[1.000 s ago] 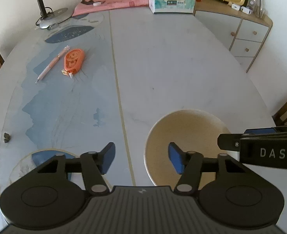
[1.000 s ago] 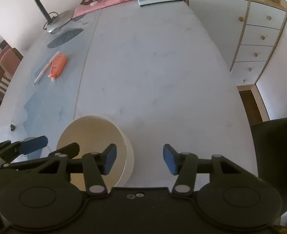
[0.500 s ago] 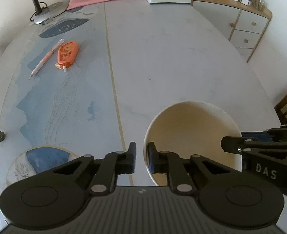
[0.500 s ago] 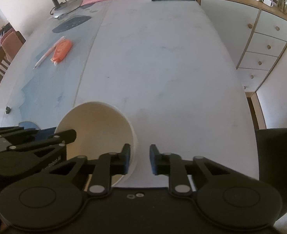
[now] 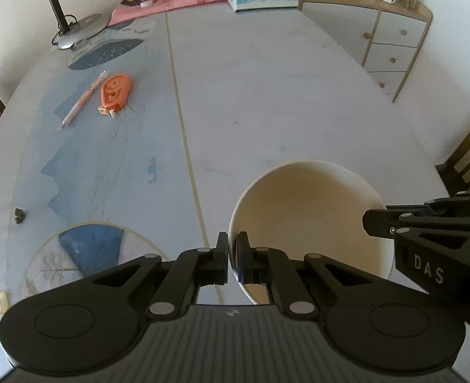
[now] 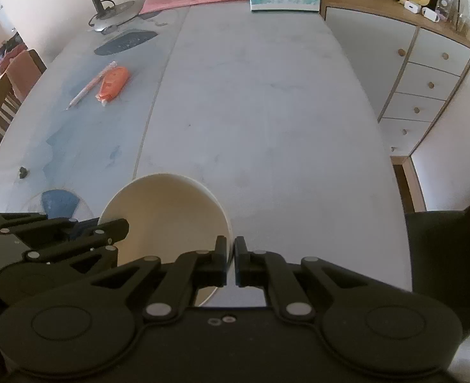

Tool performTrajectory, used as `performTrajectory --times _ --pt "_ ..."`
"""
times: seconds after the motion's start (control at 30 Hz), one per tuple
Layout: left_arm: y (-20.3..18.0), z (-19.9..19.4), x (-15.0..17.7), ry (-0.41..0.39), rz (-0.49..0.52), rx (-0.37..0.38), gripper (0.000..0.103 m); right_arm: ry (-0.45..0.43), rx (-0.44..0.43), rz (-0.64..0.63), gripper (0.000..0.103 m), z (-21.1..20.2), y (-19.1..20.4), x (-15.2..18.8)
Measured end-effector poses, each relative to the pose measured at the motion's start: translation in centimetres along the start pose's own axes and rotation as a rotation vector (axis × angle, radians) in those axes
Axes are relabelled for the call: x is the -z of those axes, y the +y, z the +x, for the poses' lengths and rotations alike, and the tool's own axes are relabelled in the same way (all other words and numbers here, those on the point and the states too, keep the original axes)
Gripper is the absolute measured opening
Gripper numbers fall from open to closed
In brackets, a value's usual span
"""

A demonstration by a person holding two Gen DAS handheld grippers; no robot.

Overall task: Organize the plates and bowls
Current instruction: 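Lift the cream bowl and lower it into the pink pot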

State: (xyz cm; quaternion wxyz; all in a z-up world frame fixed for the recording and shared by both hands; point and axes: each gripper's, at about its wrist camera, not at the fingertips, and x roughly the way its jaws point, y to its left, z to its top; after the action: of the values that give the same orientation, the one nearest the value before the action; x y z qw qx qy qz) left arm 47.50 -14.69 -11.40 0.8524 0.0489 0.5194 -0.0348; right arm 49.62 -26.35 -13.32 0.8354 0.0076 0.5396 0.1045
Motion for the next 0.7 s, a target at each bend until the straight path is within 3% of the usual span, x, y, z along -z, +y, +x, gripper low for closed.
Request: performTrajectory --times 0.7 --pt "-1.1 -13.1 6.7 -0.074 0.071 0.044 0.004 -0.079 0.032 0.022 0.004 -12.3 2.3 7.6"
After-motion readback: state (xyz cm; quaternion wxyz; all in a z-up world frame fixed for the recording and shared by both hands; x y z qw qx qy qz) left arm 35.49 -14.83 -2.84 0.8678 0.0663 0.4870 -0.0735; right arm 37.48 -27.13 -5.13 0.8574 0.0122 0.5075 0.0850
